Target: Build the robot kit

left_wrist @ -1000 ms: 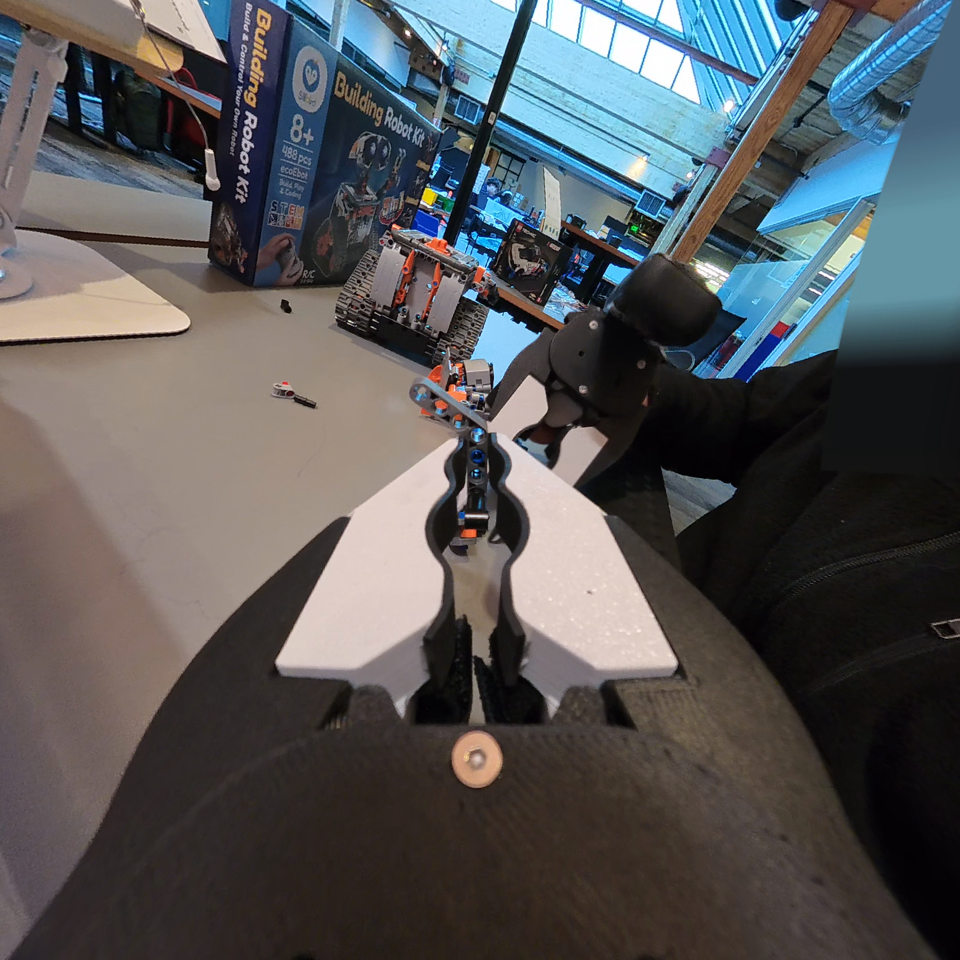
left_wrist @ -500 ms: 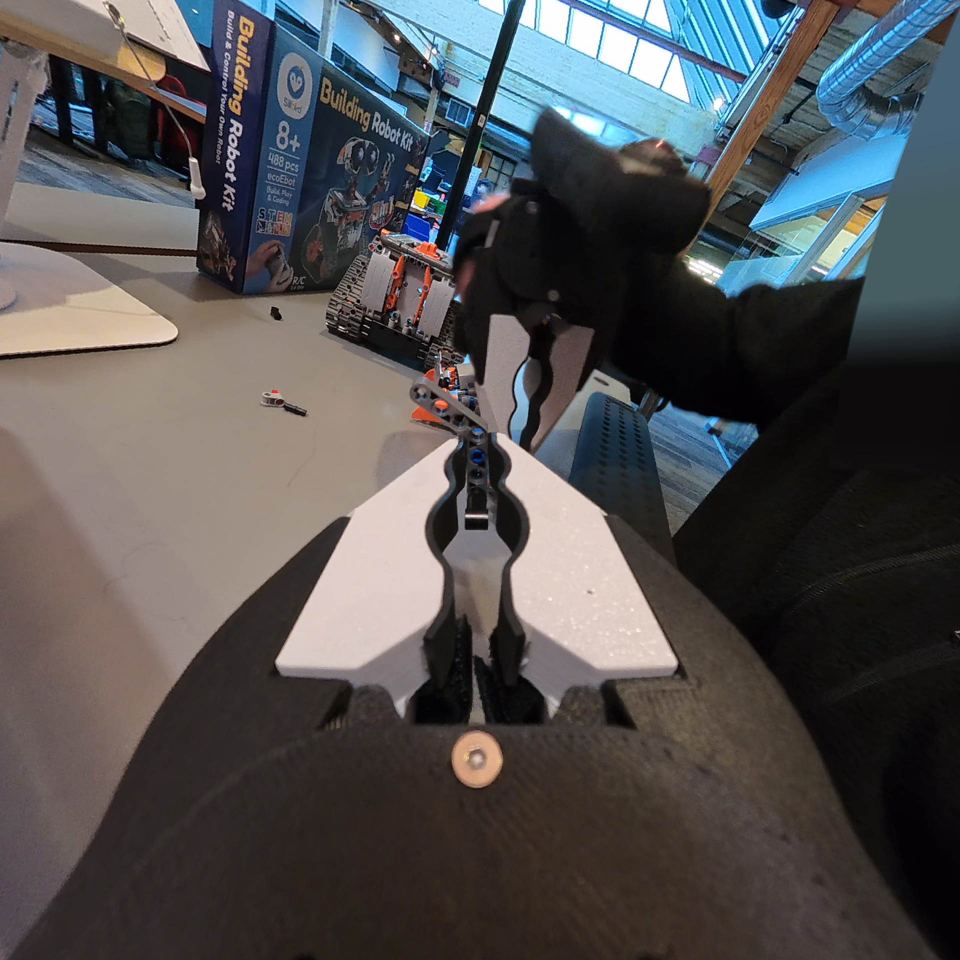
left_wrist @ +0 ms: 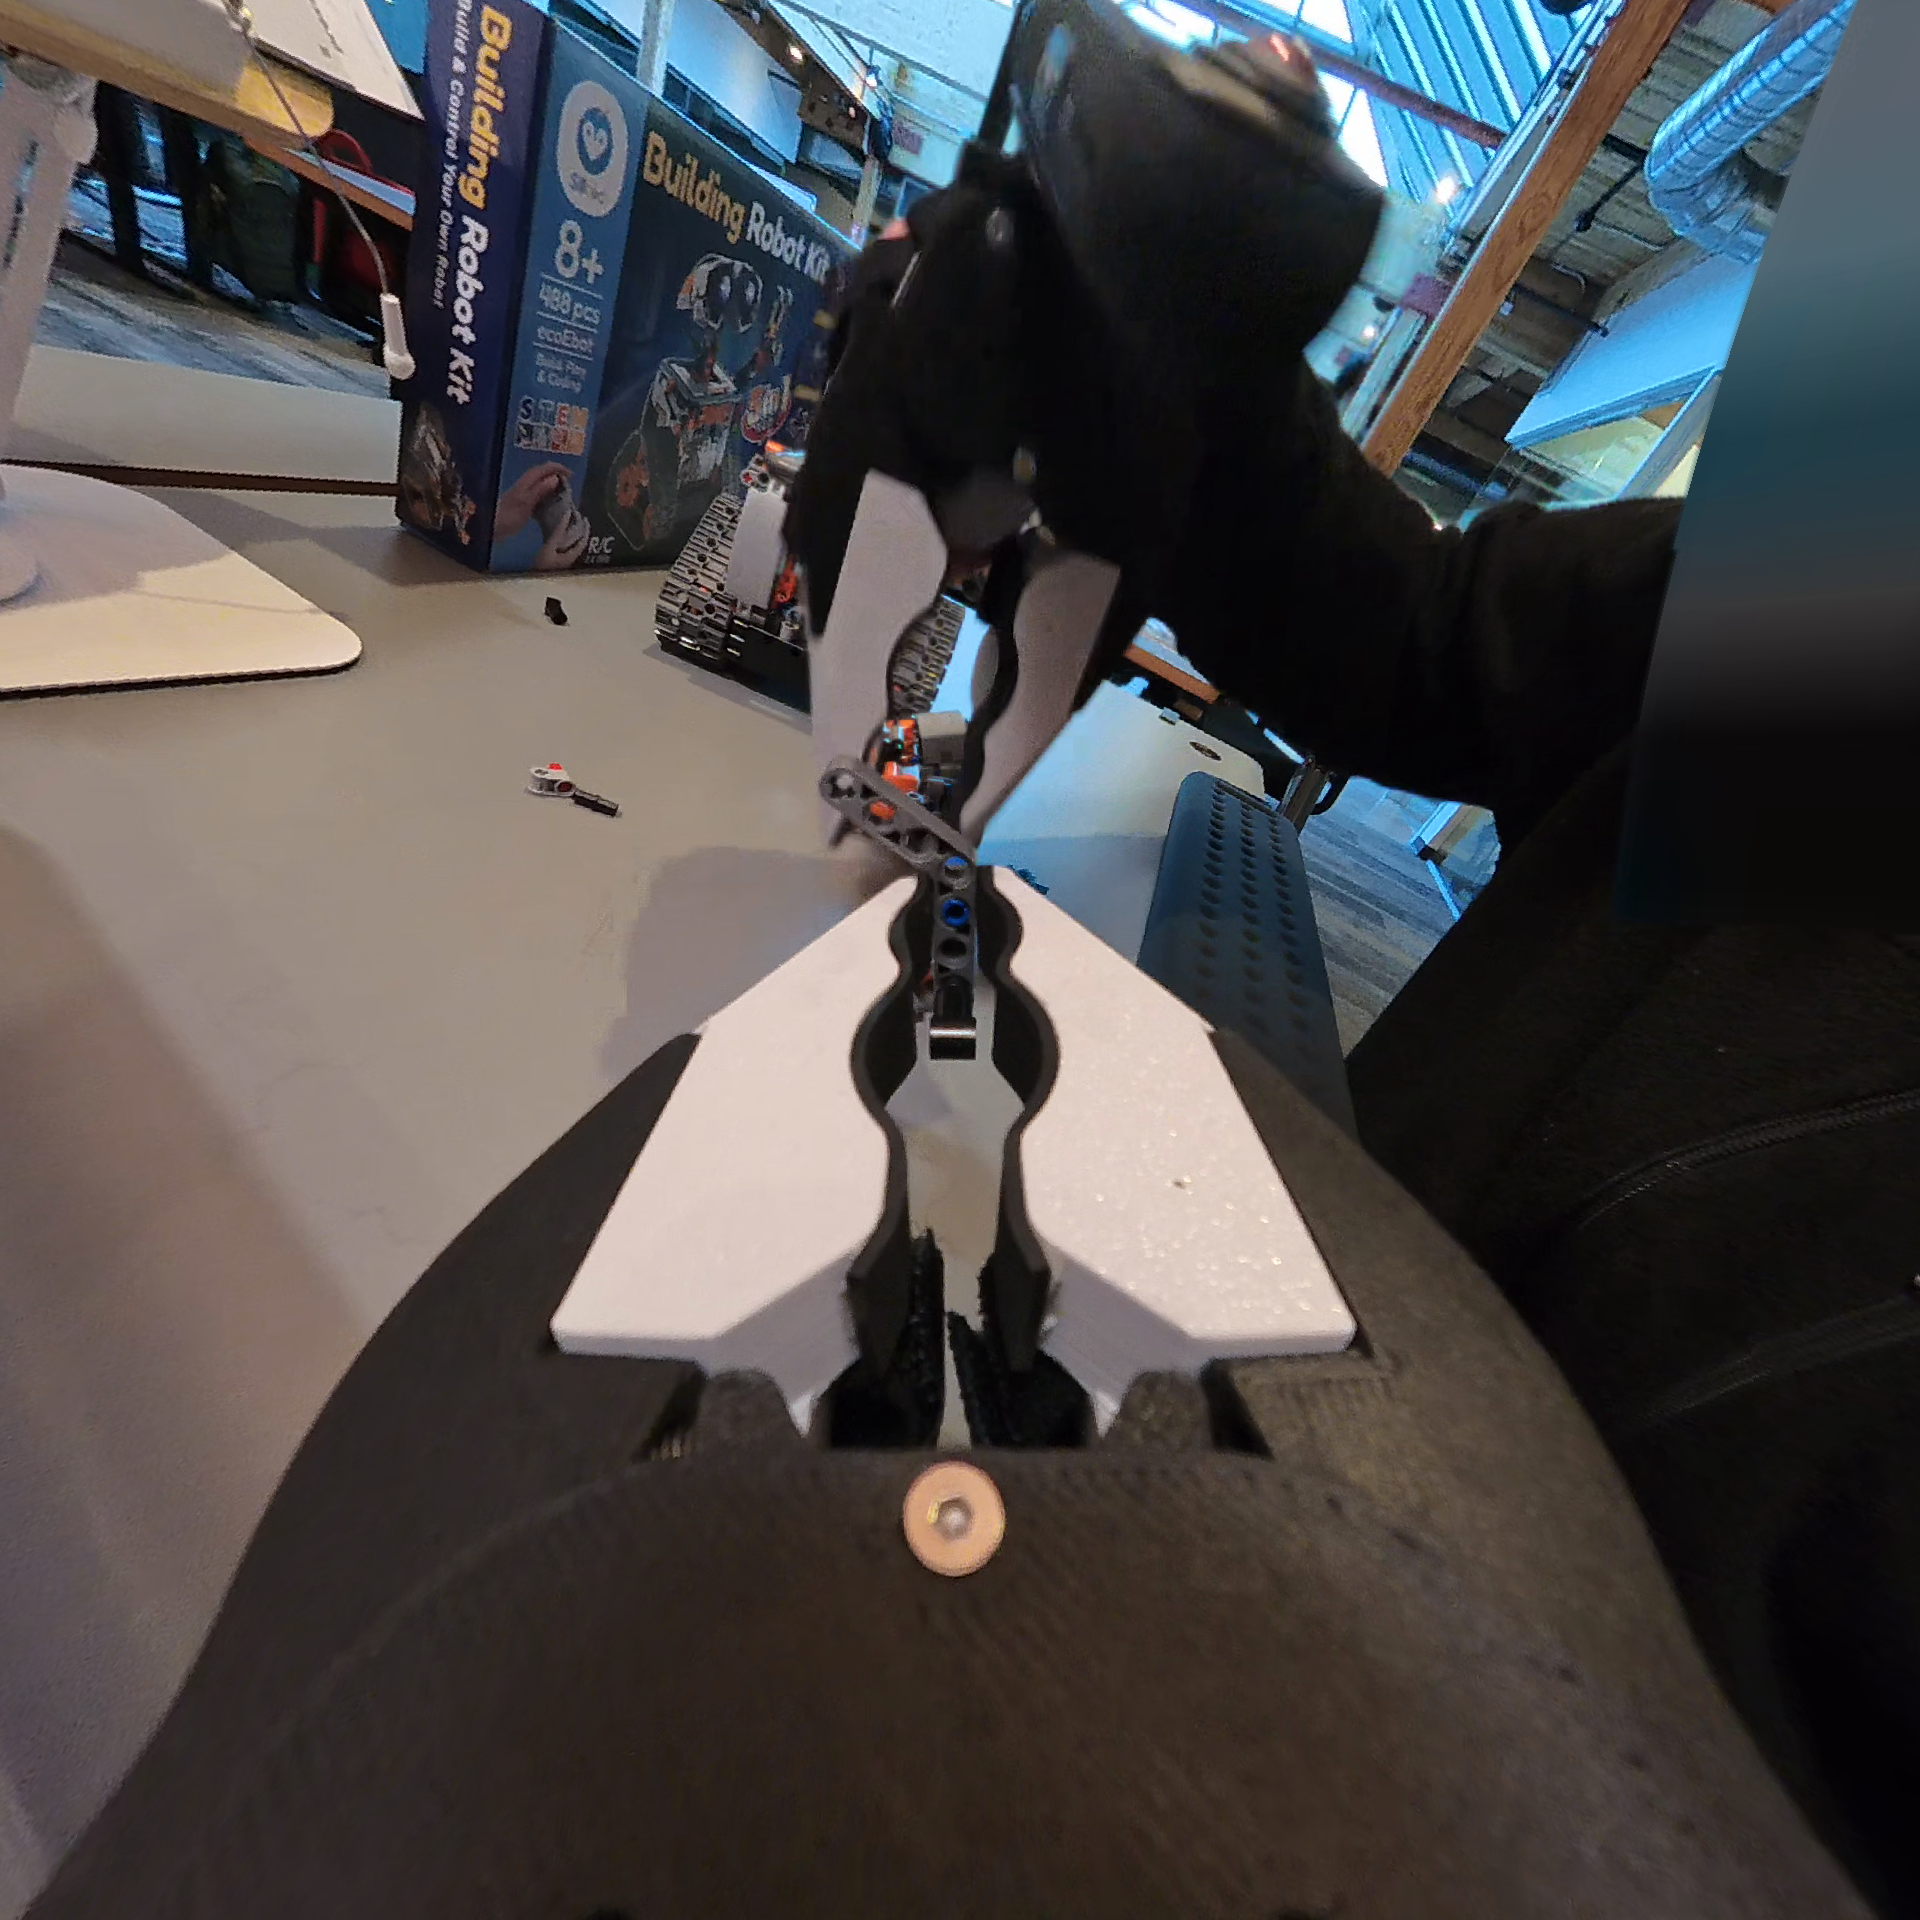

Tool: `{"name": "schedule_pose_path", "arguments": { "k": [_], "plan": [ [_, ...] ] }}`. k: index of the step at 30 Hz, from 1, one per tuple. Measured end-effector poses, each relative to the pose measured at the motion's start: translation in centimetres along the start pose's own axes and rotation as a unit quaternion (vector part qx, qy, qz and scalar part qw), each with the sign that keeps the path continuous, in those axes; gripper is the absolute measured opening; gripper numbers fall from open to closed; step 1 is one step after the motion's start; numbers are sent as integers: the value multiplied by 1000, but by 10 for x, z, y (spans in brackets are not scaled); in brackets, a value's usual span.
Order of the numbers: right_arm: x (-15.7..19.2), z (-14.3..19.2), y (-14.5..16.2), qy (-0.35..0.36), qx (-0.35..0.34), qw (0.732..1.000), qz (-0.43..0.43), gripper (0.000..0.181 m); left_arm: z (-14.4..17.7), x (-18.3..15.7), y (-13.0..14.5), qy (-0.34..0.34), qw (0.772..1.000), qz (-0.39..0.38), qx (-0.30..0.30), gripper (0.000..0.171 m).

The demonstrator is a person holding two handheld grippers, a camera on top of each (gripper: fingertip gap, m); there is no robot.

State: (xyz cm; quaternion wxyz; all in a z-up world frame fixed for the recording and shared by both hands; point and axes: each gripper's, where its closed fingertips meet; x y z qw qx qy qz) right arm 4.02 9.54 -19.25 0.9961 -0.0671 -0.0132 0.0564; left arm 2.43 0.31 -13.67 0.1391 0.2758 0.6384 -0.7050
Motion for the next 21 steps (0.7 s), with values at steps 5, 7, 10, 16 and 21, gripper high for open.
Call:
{"name": "schedule_pose_path", "arguments": {
  "k": [5, 7, 10, 16, 21],
  "plan": [
    [30, -7, 9, 48, -91, 982, -160, 39, -4, -4, 1, 8, 1000, -3, 6, 6],
    [36, -17, 4, 79, -120, 973, -183, 36, -6, -6, 1, 12, 1000, -5, 8, 6],
    [34, -30, -1, 139, -128, 962, -195, 33, -9, -7, 2, 13, 1000, -6, 13, 6],
    [23, -44, -9, 198, -132, 951, -196, 28, -11, -6, 5, 9, 1000, -2, 15, 6],
    [17, -49, -6, 217, -133, 948, -192, 16, -11, -6, 5, 8, 1000, 0, 13, 6]
  ]
}}
Point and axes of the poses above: each gripper's, where its closed fingertips meet, z back along the fingers, y out of its underside, x = y × z across the jaws, and after that the axes turned 12 degrees about z, right-handed
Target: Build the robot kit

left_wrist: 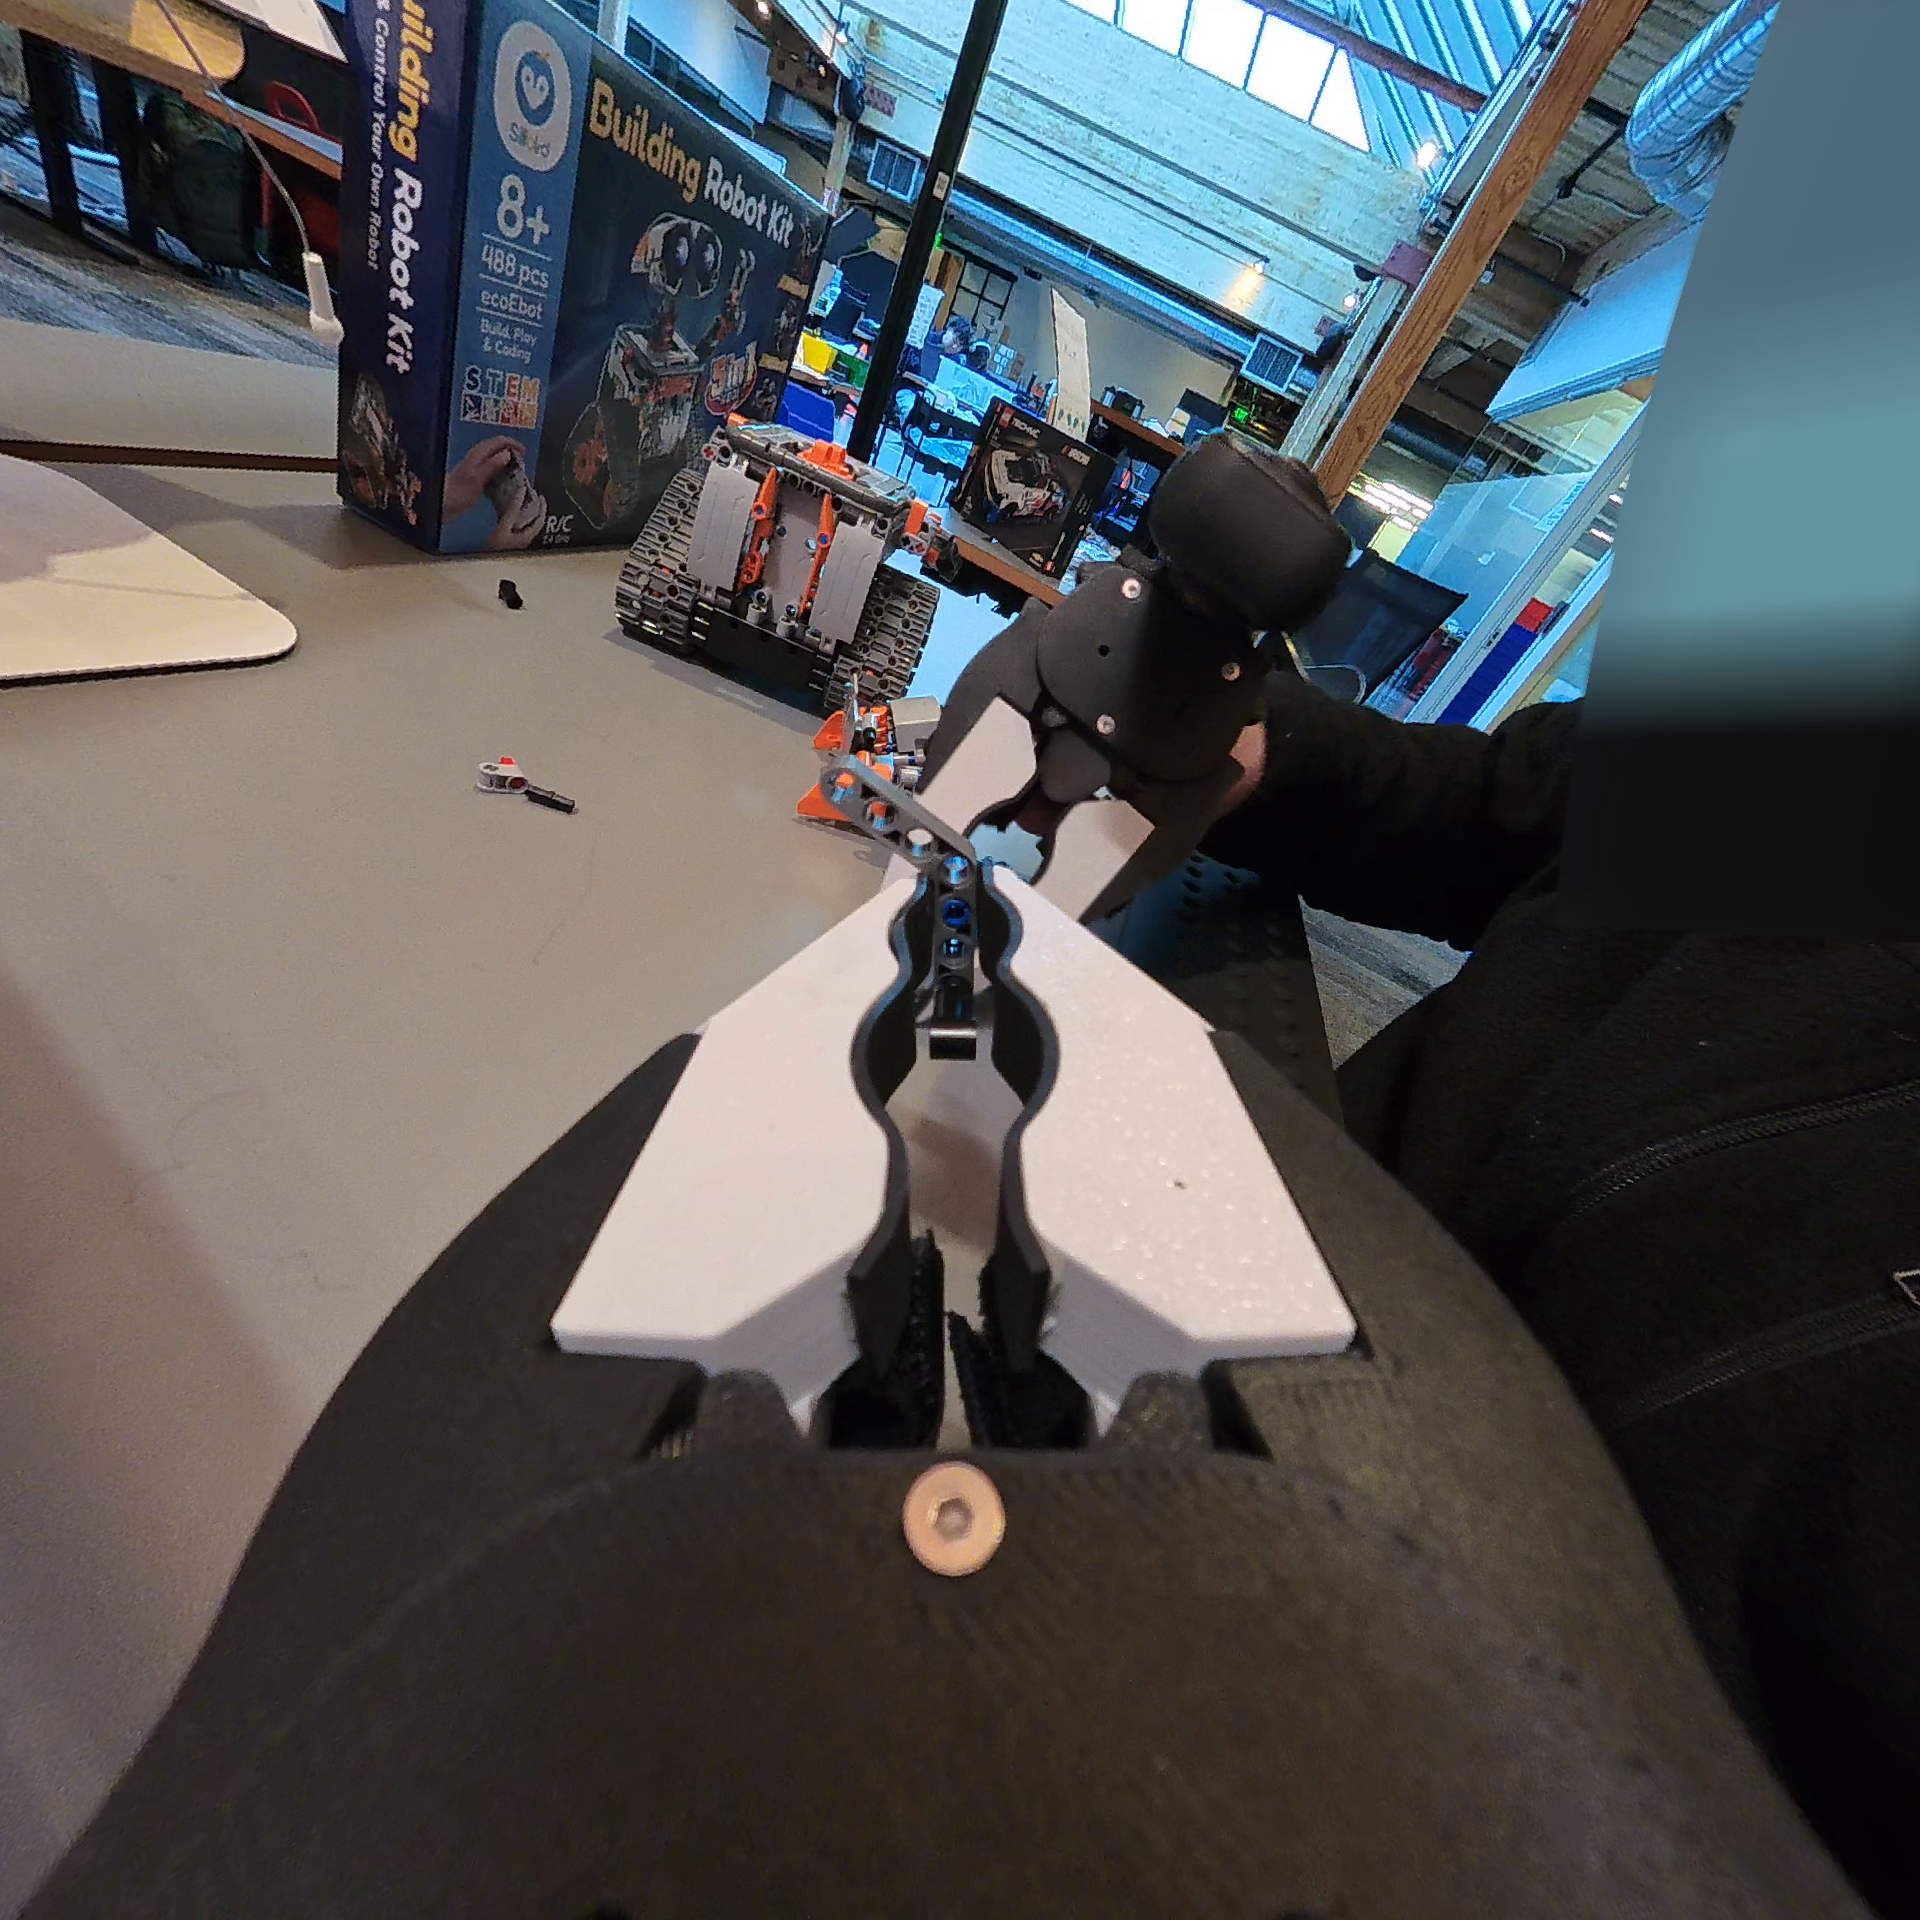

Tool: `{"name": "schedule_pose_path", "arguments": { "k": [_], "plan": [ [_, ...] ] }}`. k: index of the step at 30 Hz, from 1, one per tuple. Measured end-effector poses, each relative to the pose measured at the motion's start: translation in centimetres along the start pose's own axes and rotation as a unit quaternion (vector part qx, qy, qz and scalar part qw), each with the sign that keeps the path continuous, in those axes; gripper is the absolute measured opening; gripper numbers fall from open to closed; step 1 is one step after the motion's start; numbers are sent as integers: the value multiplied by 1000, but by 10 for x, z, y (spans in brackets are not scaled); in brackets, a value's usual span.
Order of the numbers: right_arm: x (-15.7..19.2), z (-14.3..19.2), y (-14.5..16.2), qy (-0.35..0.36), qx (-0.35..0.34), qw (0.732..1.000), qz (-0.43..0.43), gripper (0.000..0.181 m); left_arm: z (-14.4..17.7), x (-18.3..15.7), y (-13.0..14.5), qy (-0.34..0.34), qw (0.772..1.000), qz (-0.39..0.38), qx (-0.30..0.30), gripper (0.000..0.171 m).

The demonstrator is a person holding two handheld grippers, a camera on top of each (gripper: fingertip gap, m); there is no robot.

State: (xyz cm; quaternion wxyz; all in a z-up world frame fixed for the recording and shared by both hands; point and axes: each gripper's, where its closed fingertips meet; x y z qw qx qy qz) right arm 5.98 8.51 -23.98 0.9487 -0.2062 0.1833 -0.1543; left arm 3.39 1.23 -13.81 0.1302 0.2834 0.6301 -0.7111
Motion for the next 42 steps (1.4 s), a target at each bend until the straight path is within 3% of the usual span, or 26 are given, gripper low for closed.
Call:
{"name": "schedule_pose_path", "arguments": {
  "k": [5, 10, 17, 24, 35, 42],
  "plan": [
    [-9, 21, -21, 1, -121, 993, -3, 16, -4, -2, 1, 8, 1000, 5, 3, 6],
    [-27, 57, -41, 72, -225, 970, 61, 16, -14, -11, 3, 34, 999, 14, 9, 6],
    [-31, 87, -54, 145, -253, 942, 168, 15, -25, -20, -1, 67, 997, 30, 10, 6],
    [-33, 93, -58, 202, -211, 921, 257, 16, -34, -31, -7, 90, 995, 31, 18, 6],
    [-34, 106, -64, 168, -312, 918, 177, 16, -43, -34, -18, 105, 994, 33, 27, 6],
    [-39, 124, -66, 86, -421, 900, 67, 16, -53, -38, -24, 121, 991, 32, 36, 6]
  ]
}}
Point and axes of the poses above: each gripper's, where its closed fingertips meet, z back along the fingers, y out of its underside, x = y × z across the jaws, and after that the axes turned 12 degrees about z, right-handed
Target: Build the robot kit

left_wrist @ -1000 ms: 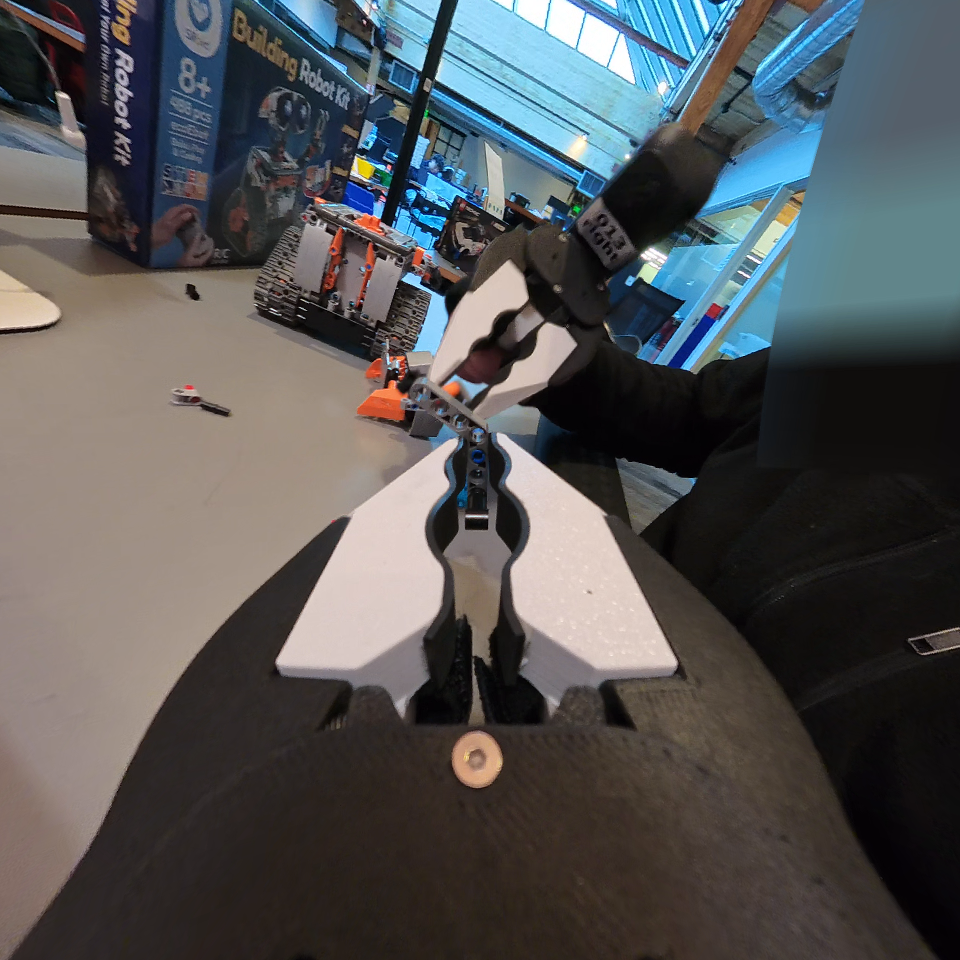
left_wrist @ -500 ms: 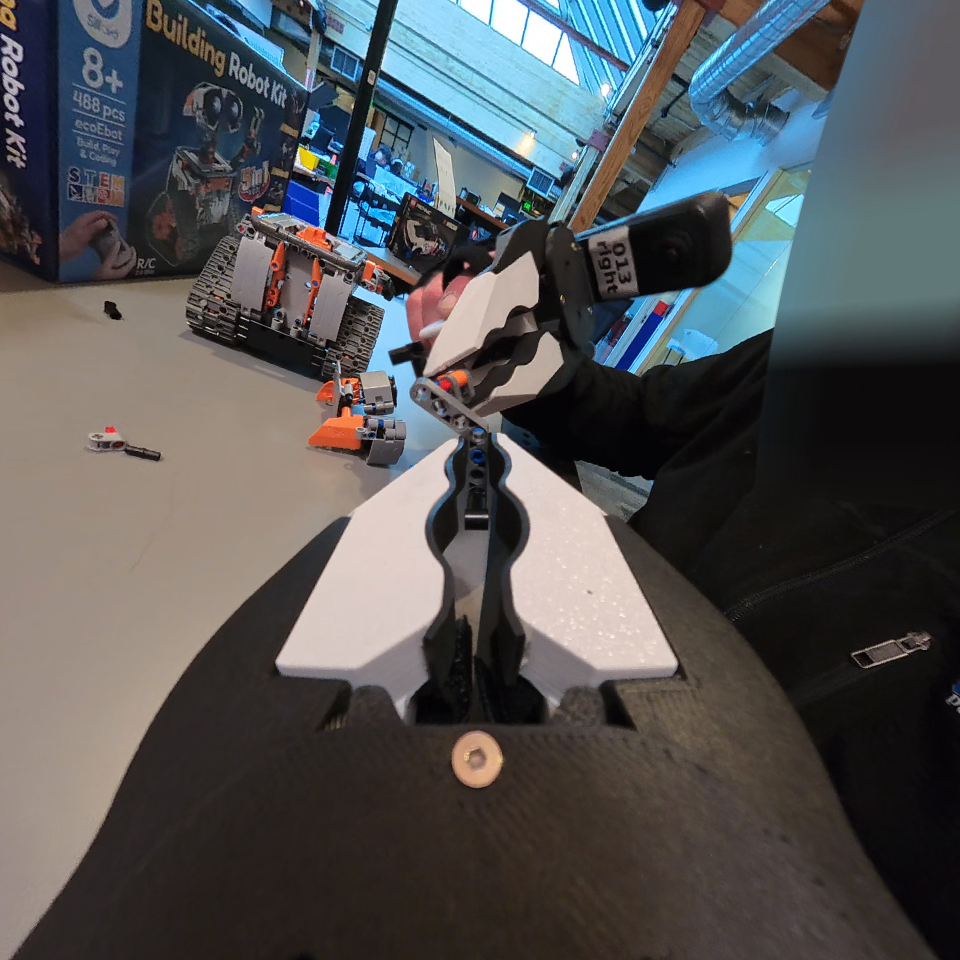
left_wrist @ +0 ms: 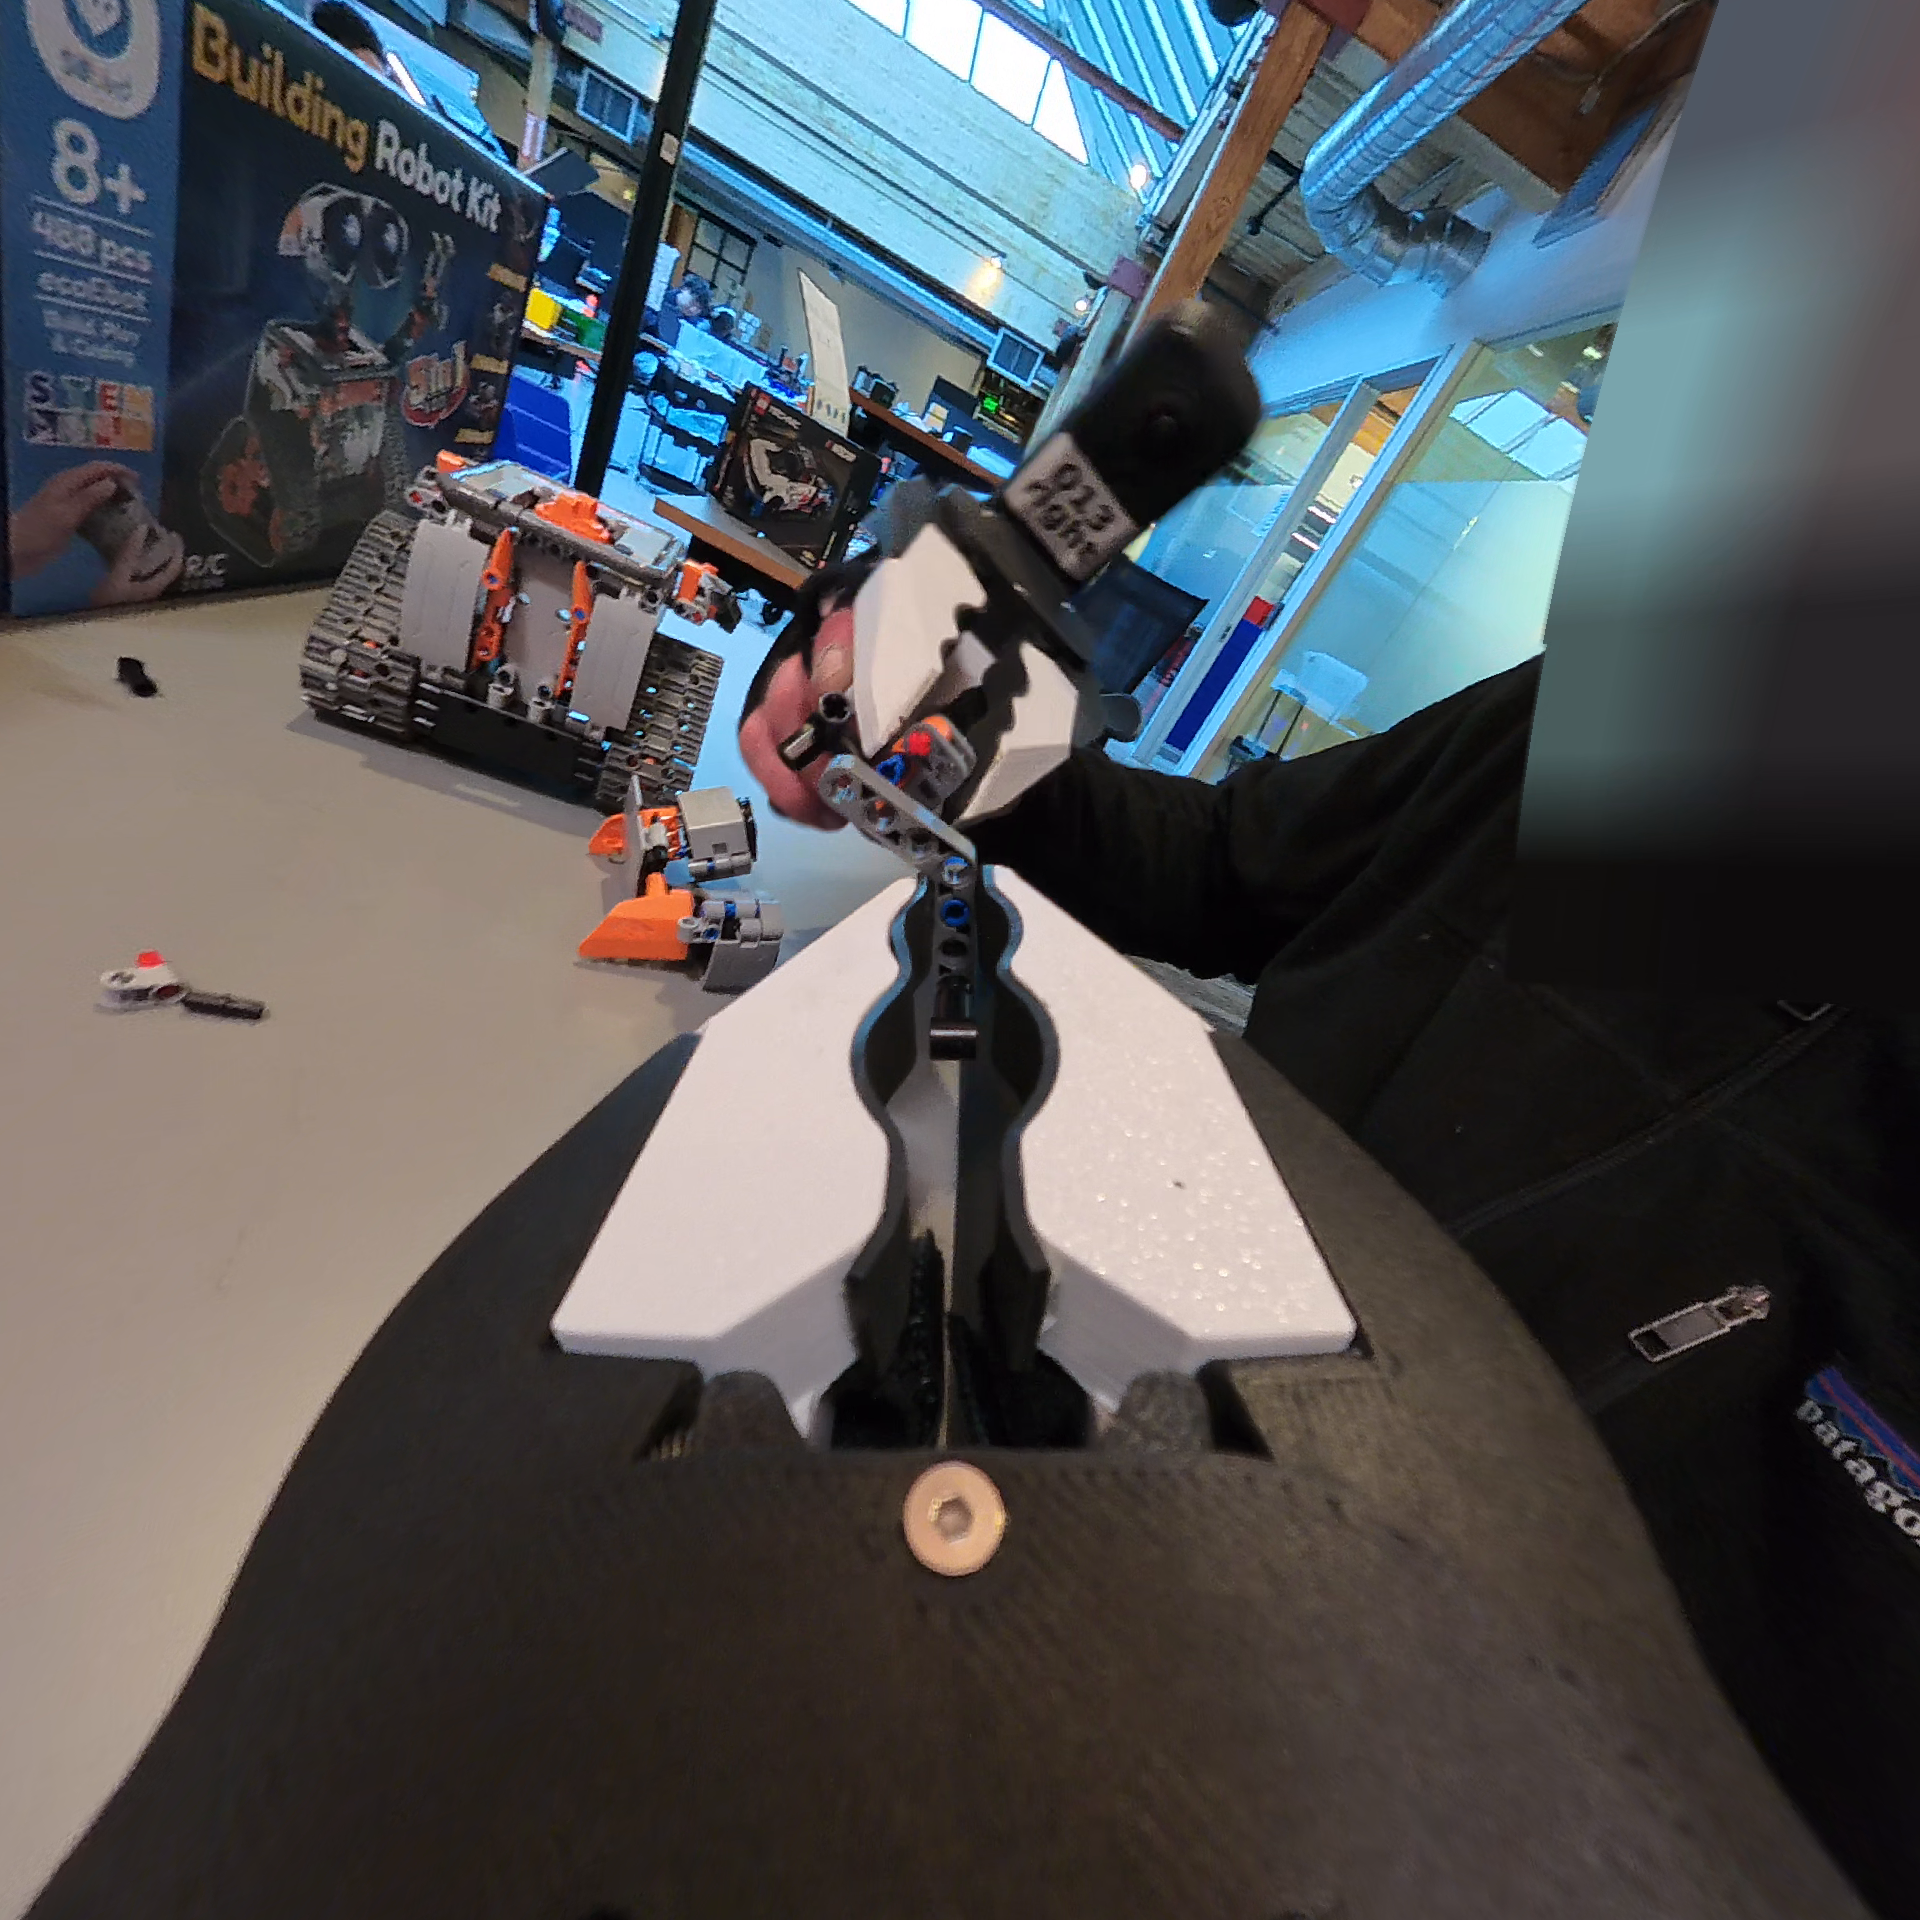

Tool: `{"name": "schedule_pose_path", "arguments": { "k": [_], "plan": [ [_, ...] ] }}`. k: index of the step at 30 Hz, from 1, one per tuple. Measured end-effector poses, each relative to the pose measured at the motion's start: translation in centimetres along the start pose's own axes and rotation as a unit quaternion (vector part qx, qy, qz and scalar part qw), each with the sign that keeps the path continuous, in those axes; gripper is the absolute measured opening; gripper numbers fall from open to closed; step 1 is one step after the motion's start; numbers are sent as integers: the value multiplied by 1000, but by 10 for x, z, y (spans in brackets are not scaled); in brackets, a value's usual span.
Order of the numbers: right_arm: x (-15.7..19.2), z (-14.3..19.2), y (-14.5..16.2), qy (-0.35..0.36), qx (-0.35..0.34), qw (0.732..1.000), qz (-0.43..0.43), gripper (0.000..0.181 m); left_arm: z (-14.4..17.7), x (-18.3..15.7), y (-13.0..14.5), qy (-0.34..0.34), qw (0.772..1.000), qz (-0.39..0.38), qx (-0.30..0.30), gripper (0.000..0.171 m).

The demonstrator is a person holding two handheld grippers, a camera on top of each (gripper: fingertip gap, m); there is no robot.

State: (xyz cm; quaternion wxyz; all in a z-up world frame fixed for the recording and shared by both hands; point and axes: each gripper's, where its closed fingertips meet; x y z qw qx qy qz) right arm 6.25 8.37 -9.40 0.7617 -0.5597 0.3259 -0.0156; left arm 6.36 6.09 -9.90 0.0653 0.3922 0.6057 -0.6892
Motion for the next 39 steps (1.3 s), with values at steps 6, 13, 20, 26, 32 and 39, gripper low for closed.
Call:
{"name": "schedule_pose_path", "arguments": {
  "k": [6, 13, 20, 26, 32, 39],
  "plan": [
    [-6, 8, -11, -23, -81, 992, -95, 16, -9, -4, -5, 30, 999, 12, 0, 6],
    [-13, 15, -15, -52, -142, 971, -187, 15, -15, -7, -14, 43, 999, 11, -5, 6],
    [-14, 12, -13, -59, -143, 967, -201, 16, -16, -4, -15, 48, 999, 17, -14, 6],
    [-11, 8, -7, -53, -113, 976, -181, 16, -18, 1, -13, 46, 999, 19, -15, 6],
    [-8, 5, -4, -53, -102, 978, -174, 16, -19, 6, -9, 39, 999, 22, -13, 6],
    [-9, 4, 0, -50, -96, 979, -173, 16, -19, 9, -8, 36, 999, 24, -14, 6]
  ]
}}
Point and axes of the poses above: each gripper's, where its closed fingertips meet, z back along the fingers, y out of its underside, x = y × z across the jaws, and after that the axes turned 12 degrees about z, right-handed
